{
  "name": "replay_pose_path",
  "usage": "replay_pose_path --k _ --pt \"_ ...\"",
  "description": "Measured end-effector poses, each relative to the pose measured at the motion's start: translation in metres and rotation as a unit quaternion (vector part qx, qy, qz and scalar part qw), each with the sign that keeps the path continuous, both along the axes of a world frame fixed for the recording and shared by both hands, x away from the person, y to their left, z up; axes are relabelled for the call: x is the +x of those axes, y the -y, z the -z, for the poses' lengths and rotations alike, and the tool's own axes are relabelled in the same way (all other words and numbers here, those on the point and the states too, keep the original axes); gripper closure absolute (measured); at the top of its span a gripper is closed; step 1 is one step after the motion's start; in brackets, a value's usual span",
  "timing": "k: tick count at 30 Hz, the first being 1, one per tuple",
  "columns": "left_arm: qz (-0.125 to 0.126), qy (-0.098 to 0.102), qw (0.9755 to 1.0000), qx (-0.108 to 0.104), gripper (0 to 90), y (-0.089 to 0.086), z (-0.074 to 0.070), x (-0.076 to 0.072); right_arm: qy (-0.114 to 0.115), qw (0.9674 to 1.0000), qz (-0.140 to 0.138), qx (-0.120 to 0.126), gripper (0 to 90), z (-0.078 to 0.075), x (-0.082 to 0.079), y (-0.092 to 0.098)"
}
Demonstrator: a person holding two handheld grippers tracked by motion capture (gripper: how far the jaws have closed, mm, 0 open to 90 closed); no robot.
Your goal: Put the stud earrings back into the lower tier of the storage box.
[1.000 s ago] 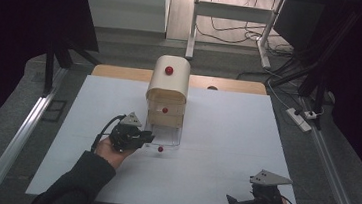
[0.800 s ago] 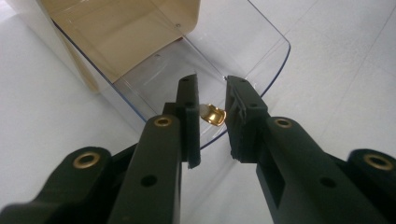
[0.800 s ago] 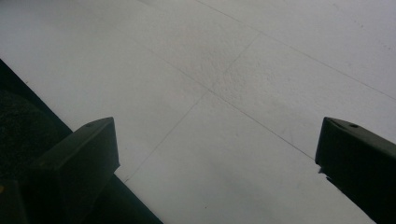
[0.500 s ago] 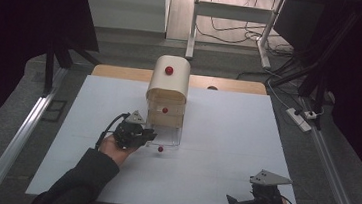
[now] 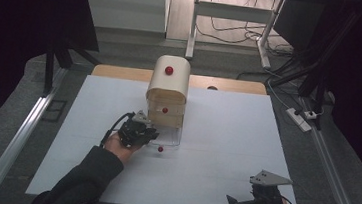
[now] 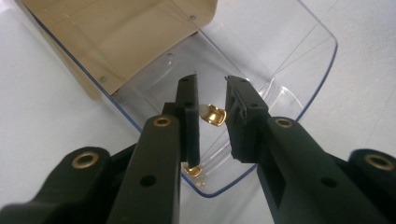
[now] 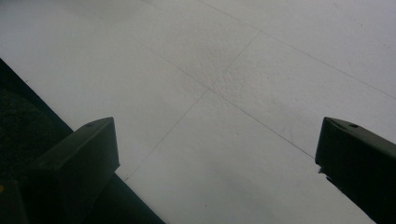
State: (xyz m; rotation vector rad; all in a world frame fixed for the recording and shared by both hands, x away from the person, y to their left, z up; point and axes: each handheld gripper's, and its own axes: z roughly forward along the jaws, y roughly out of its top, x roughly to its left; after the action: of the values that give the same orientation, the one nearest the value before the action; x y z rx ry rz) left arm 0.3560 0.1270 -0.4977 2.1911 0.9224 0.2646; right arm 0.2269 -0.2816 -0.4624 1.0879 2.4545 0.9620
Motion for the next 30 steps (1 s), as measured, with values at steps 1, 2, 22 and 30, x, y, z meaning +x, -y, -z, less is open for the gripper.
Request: replay_pose_path --k 1,2,22,30 --pt "-0.002 0.000 1.0000 0.000 74.2 0.000 0.001 0.000 0.000 1.0000 0.000 0.000 0.0 0.000 0.000 0.000" --pt "-0.002 -0.001 1.0000 0.001 74.2 0.000 0.001 0.000 0.000 1.0000 0.000 0.000 0.0 0.000 0.000 0.000" --pt "0.000 0.005 1.0000 -0.004 65.2 0.000 -0.002 -0.002 0.003 1.0000 0.001 0.004 0.0 -0.001 -0.001 0.001" --pt "0.004 0.015 0.9999 -0.006 58.5 0.001 -0.008 -0.008 0.003 1.0000 0.001 0.004 0.0 -0.001 -0.002 0.001"
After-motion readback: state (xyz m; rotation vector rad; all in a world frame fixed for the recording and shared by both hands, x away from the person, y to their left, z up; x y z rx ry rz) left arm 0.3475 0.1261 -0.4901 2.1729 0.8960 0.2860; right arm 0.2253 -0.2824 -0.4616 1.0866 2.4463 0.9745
